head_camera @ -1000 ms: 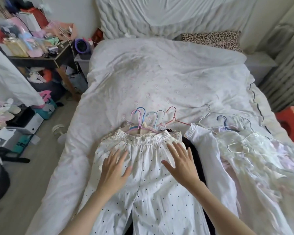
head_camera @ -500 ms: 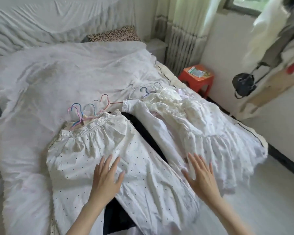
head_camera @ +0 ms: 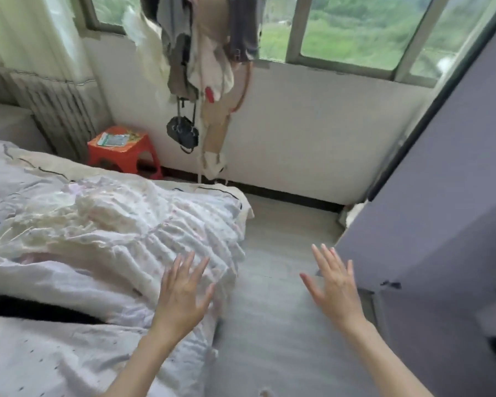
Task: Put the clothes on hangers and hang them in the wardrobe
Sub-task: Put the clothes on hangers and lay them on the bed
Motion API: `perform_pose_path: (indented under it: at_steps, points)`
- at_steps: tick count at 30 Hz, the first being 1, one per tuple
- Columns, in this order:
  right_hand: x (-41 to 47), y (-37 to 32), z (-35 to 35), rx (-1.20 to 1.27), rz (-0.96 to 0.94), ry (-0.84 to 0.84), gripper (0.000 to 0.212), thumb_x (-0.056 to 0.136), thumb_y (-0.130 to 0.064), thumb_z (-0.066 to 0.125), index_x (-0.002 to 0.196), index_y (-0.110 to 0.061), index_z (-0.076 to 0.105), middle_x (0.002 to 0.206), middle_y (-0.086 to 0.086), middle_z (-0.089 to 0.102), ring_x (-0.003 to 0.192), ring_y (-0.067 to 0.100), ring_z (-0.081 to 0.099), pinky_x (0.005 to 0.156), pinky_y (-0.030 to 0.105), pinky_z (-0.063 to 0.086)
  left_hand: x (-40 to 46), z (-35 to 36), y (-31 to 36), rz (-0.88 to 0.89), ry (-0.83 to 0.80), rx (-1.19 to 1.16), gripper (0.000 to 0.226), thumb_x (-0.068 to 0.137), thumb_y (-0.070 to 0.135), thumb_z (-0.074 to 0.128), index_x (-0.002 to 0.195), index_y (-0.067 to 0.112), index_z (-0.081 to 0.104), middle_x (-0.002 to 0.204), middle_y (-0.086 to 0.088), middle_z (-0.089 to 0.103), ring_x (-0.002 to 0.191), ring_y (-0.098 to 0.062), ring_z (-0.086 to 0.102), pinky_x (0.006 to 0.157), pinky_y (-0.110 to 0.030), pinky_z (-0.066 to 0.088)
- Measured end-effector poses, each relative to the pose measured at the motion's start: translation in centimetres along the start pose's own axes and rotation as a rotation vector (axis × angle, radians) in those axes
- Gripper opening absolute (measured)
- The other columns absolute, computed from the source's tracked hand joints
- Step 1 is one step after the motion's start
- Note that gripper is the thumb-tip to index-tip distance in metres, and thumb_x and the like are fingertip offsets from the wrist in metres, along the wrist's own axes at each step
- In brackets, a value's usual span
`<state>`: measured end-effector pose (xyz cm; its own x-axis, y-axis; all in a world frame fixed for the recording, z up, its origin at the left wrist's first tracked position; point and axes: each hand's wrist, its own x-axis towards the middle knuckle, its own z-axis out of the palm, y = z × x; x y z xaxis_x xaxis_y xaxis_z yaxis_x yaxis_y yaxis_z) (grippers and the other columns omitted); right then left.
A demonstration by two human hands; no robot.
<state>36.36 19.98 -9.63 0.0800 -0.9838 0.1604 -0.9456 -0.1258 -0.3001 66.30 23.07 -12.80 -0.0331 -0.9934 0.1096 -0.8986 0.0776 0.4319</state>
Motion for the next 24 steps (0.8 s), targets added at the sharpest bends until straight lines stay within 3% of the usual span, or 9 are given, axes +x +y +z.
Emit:
perform_pose_path:
  at_steps: [2, 4, 8, 13, 16, 20, 24]
  points:
    - [0.3, 3.7, -1.2, -0.004, 0.065, 0.019, 0.084, 0.080, -0.073, 0.013, 0.144, -0.021, 0.031, 0.150, 0.003, 0.031, 0.142, 0.019, 0.020, 0.113, 0.045, 0.003, 3.4, 1.7, 4.2, 0.085, 0.007, -0.018, 0.055, 0.086, 0.055, 0.036, 0.131, 0.026, 0.044, 0.136, -0.013, 0.049, 0.129, -0.030, 0.030, 0.097, -0.054, 0.036]
    - [0.8, 7.1, -2.3, 0.004, 0.134, 0.039, 0.077, 0.081, -0.067, 0.019, 0.146, -0.025, 0.023, 0.153, -0.001, 0.022, 0.143, 0.015, 0.011, 0.114, 0.041, -0.004, 6.3, 3.4, 8.1, 0.146, -0.023, -0.047, 0.061, 0.090, 0.063, 0.024, 0.132, 0.024, 0.046, 0.137, -0.013, 0.048, 0.130, -0.033, 0.032, 0.098, -0.051, 0.034]
    - [2.0, 13.3, -4.8, 0.030, 0.268, 0.089, 0.063, 0.094, -0.047, 0.042, 0.147, -0.028, 0.014, 0.156, -0.004, 0.013, 0.144, 0.011, 0.002, 0.116, 0.042, -0.006, 11.1, 6.7, 15.2, 0.258, -0.068, -0.083, 0.067, 0.084, 0.063, 0.026, 0.139, 0.027, 0.040, 0.147, -0.008, 0.034, 0.140, -0.029, 0.020, 0.108, -0.042, 0.017]
    - [4.2, 18.9, -9.2, 0.058, 0.401, 0.231, 0.063, 0.093, -0.053, 0.032, 0.148, -0.027, 0.013, 0.156, -0.003, 0.012, 0.144, 0.012, 0.002, 0.115, 0.040, -0.008, 16.4, 9.2, 24.5, 0.453, -0.107, -0.152, 0.076, 0.077, 0.067, 0.017, 0.144, 0.032, 0.026, 0.154, -0.001, 0.017, 0.142, -0.016, -0.002, 0.110, -0.033, 0.001]
    - [4.7, 22.4, -12.0, 0.035, 0.488, 0.325, 0.063, 0.094, -0.054, 0.033, 0.148, -0.027, 0.013, 0.156, -0.003, 0.013, 0.144, 0.011, 0.002, 0.115, 0.038, -0.008, 19.6, 10.8, 30.3, 0.567, -0.138, -0.178, 0.076, 0.078, 0.065, 0.018, 0.144, 0.029, 0.028, 0.154, -0.004, 0.020, 0.143, -0.021, 0.002, 0.112, -0.036, 0.005]
    - [3.7, 27.4, -14.4, -0.007, 0.616, 0.416, 0.081, 0.077, -0.068, 0.009, 0.148, -0.029, 0.014, 0.156, -0.004, 0.013, 0.144, 0.011, 0.002, 0.115, 0.038, -0.008, 22.6, 13.8, 37.9, 0.733, -0.203, -0.194, 0.072, 0.082, 0.062, 0.021, 0.143, 0.026, 0.033, 0.152, -0.007, 0.025, 0.143, -0.027, 0.009, 0.112, -0.042, 0.012]
    - [2.1, 31.9, -15.4, -0.051, 0.736, 0.439, 0.082, 0.076, -0.067, 0.007, 0.147, -0.028, 0.015, 0.156, -0.004, 0.014, 0.144, 0.011, 0.003, 0.116, 0.040, -0.003, 23.9, 17.8, 42.8, 0.834, -0.300, -0.191, 0.076, 0.078, 0.066, 0.013, 0.145, 0.031, 0.024, 0.154, -0.002, 0.018, 0.144, -0.023, 0.002, 0.112, -0.035, 0.003]
